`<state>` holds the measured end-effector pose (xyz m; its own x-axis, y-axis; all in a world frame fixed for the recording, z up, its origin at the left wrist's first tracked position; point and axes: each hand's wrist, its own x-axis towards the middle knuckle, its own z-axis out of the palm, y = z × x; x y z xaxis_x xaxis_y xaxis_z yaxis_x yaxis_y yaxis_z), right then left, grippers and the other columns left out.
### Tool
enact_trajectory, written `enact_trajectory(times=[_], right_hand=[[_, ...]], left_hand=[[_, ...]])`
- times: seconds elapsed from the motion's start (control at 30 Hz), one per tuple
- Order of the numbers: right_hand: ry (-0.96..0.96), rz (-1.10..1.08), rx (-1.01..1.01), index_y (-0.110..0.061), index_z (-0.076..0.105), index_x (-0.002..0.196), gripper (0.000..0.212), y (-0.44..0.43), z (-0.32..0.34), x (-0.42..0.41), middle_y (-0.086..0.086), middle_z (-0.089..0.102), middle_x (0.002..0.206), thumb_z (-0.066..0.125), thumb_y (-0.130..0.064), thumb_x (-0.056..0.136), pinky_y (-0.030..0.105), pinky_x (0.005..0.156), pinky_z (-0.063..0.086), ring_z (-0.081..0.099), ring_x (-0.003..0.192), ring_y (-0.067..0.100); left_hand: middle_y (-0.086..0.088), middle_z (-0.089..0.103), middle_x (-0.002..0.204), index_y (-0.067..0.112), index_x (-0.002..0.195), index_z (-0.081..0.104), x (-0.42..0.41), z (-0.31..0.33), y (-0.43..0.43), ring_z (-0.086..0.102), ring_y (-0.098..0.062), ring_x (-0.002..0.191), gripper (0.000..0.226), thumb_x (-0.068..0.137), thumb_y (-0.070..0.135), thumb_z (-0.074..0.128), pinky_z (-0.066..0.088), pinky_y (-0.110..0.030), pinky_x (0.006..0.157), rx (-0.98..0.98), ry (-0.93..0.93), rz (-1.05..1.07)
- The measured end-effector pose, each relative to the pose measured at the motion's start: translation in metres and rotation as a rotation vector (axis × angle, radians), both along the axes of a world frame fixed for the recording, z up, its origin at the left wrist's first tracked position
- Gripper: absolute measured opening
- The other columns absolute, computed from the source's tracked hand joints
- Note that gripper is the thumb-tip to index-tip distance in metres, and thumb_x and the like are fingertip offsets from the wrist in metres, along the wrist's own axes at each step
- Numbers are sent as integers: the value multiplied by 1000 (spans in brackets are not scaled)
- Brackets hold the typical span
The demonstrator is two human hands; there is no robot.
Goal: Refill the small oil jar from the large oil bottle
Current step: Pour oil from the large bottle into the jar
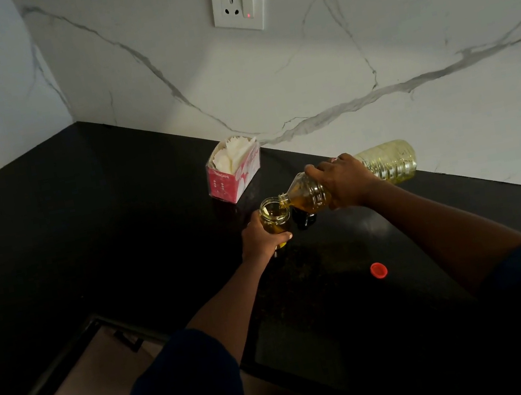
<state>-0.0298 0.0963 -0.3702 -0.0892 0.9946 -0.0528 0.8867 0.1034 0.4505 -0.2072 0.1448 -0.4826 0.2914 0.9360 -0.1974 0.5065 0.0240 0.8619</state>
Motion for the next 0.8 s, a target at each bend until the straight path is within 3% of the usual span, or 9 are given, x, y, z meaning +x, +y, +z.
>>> enact_trajectory(times=[0.8], right_hand=[[11, 15, 6, -13, 21, 143, 92, 0, 1, 0, 13, 47, 135, 72, -42, 72, 41, 100, 36, 50, 120, 30]], left_hand=[[-6, 52, 132, 16, 131, 42, 0, -2, 0, 47, -23, 125, 79, 64, 22, 83, 42, -33, 98, 12, -9, 3]])
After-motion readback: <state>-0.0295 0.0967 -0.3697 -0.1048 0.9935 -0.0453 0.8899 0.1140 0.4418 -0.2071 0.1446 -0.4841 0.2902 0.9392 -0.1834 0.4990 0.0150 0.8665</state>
